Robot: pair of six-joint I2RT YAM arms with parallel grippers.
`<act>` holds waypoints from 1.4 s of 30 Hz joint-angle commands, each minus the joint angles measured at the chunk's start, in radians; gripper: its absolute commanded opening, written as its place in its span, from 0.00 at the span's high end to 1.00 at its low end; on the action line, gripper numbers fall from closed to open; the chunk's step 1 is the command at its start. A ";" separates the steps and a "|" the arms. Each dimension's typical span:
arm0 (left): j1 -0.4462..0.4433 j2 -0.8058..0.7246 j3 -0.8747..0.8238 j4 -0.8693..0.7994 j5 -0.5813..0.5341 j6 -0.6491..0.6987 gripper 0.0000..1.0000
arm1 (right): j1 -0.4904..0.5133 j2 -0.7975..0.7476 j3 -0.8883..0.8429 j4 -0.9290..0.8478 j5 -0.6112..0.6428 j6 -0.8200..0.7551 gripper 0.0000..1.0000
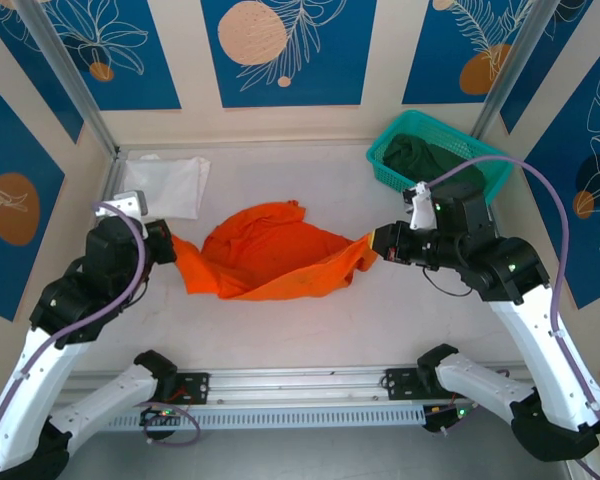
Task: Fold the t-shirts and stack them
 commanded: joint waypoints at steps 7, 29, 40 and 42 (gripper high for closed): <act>0.153 0.170 -0.022 0.037 0.153 -0.057 1.00 | -0.162 0.243 0.030 0.150 -0.067 -0.041 1.00; 0.431 0.427 0.329 0.173 0.540 -0.056 1.00 | -0.324 0.678 0.663 0.157 -0.360 0.095 1.00; 0.446 0.767 0.509 0.230 0.512 -0.114 1.00 | -0.360 0.903 0.750 0.129 -0.382 0.064 1.00; 0.449 0.925 0.774 0.166 0.537 -0.089 1.00 | -0.367 1.061 1.031 0.055 -0.394 0.069 1.00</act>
